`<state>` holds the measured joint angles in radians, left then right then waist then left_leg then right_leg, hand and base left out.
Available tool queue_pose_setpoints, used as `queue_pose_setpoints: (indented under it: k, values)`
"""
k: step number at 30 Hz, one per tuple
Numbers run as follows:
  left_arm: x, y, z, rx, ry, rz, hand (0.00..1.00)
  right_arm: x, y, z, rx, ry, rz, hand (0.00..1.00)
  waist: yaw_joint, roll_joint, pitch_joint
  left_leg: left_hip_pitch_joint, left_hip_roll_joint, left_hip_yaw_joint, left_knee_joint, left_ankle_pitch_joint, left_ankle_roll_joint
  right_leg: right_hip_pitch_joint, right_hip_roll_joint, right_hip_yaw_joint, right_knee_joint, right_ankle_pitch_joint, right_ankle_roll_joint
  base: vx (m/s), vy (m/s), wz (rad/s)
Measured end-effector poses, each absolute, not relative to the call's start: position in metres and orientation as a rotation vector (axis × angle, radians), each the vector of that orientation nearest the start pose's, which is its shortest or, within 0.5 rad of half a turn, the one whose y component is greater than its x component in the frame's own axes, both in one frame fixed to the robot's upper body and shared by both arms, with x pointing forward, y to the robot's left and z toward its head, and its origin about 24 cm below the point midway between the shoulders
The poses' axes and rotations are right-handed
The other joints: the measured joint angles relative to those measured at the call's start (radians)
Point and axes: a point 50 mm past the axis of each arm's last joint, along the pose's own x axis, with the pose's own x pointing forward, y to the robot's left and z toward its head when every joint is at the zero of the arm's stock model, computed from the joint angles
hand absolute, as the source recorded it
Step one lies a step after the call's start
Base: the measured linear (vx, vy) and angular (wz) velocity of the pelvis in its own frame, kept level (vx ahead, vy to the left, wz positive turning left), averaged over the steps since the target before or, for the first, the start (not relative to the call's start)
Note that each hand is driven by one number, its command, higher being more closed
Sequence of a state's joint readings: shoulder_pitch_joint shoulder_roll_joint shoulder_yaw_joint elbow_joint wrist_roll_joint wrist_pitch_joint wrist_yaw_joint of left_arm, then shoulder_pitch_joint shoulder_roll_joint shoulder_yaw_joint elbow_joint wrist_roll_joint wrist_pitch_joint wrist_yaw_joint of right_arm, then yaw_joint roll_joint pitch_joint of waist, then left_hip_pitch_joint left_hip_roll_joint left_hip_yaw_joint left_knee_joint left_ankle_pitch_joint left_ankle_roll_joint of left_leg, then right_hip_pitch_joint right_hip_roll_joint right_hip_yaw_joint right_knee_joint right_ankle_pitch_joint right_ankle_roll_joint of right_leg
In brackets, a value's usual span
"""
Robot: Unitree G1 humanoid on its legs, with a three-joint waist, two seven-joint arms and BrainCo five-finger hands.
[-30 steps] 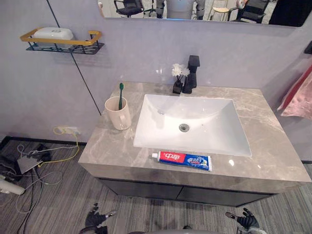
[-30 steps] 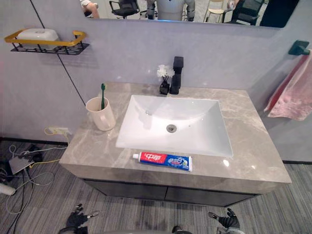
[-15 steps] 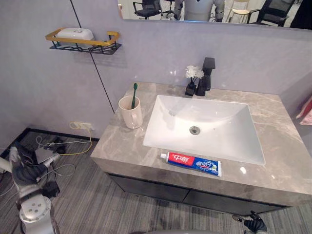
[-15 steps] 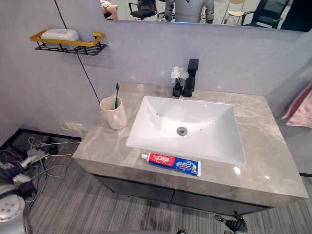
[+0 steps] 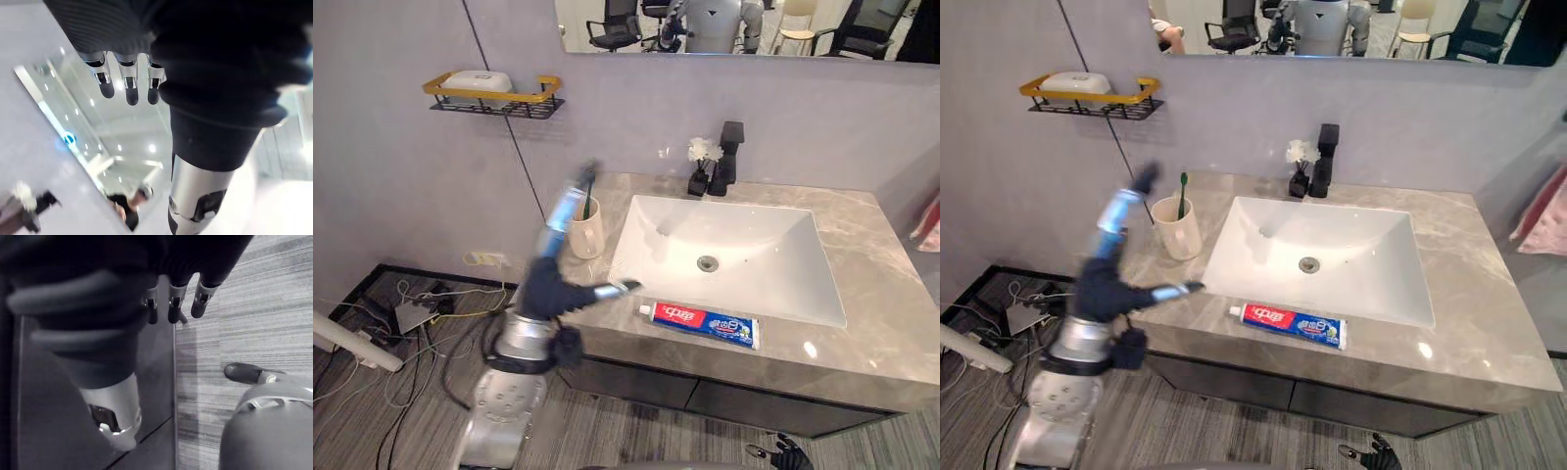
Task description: Organize washtable
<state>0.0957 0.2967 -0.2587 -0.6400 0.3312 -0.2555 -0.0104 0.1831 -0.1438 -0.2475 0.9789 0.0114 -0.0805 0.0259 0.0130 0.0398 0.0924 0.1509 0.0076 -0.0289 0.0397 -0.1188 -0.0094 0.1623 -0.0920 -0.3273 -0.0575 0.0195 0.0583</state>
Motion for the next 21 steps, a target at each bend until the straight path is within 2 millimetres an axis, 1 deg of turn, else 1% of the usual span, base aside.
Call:
queue_pose_setpoints:
  k: [2,4,5,7,8,10,11,12,16,20,21]
  values:
    - [0.187,0.100,0.165,0.522,-0.794,-0.368,0.00,0.070,-0.238,-0.153,-0.013,1.054,-0.300,0.00,0.000,0.000,0.000,0.000,0.003,0.005,-0.001,0.000,0.000,-0.001,0.003,0.001,0.000,0.000,0.000,0.00,0.008,-0.05]
    - [0.187,0.086,0.155,0.550,-0.767,-0.455,0.00,0.071,-0.237,-0.153,-0.018,1.055,-0.288,0.00,0.001,-0.003,0.000,0.000,0.006,0.006,-0.002,0.001,0.001,-0.002,0.006,0.002,0.000,0.000,0.000,0.00,0.000,0.00]
    - [0.187,0.083,0.151,0.555,-0.757,-0.478,0.00,0.071,-0.237,-0.153,-0.018,1.055,-0.288,0.00,0.001,-0.003,0.000,0.000,0.007,0.007,-0.002,0.001,0.001,-0.003,0.006,0.002,0.000,0.000,0.000,0.03,0.018,-0.02]
    - [0.188,0.075,0.140,0.575,-0.717,-0.533,0.00,0.071,-0.236,-0.153,-0.019,1.054,-0.285,0.00,0.002,-0.003,0.000,-0.001,0.008,0.009,-0.005,0.001,0.001,-0.006,0.007,0.004,0.000,-0.001,-0.001,0.01,0.013,-0.03]
    - [0.191,0.069,0.129,0.593,-0.674,-0.576,0.00,0.071,-0.234,-0.154,-0.026,1.055,-0.270,0.00,0.002,-0.004,-0.001,-0.001,0.008,0.012,-0.004,0.001,0.001,-0.009,0.008,0.007,0.000,-0.001,-0.001,0.02,0.024,-0.06]
    - [0.194,0.066,0.123,0.607,-0.647,-0.597,0.00,0.075,-0.233,-0.153,-0.025,1.048,-0.262,0.00,0.002,-0.006,0.000,0.002,0.008,0.012,-0.006,0.002,0.001,-0.008,0.008,0.007,-0.001,0.000,-0.001,0.01,0.019,-0.04]
    - [0.198,0.062,0.113,0.637,-0.612,-0.624,0.00,0.077,-0.232,-0.153,-0.024,1.043,-0.260,0.00,0.000,-0.008,-0.001,0.003,0.008,0.012,-0.006,0.002,0.001,-0.008,0.007,0.007,-0.002,0.000,-0.001,0.00,0.000,0.00]
    - [0.199,0.061,0.109,0.645,-0.595,-0.635,0.00,0.078,-0.232,-0.153,-0.024,1.041,-0.260,0.00,-0.001,-0.009,-0.002,0.003,0.008,0.011,-0.007,0.002,0.001,-0.008,0.007,0.008,-0.003,0.000,-0.001,0.00,0.000,0.00]
    - [0.204,0.053,0.081,0.711,-0.486,-0.713,0.00,0.080,-0.231,-0.153,-0.022,1.036,-0.257,0.00,-0.002,-0.019,-0.002,0.016,0.008,0.008,-0.016,0.004,-0.001,0.014,0.010,-0.001,-0.029,0.007,-0.002,-0.01,0.007,0.04]
    - [0.208,0.053,0.062,0.769,-0.403,-0.735,0.00,0.086,-0.231,-0.151,-0.022,1.018,-0.254,0.00,-0.004,-0.029,0.002,0.023,0.010,0.005,-0.030,0.007,-0.005,0.021,0.014,-0.004,-0.041,0.012,-0.003,0.00,0.000,0.00]
    - [0.210,0.054,0.056,0.780,-0.374,-0.742,0.00,0.088,-0.230,-0.150,-0.022,1.010,-0.253,0.00,-0.008,-0.026,0.002,0.024,0.010,0.005,-0.033,0.008,-0.006,0.020,0.014,-0.005,-0.041,0.011,-0.003,0.00,0.000,0.00]
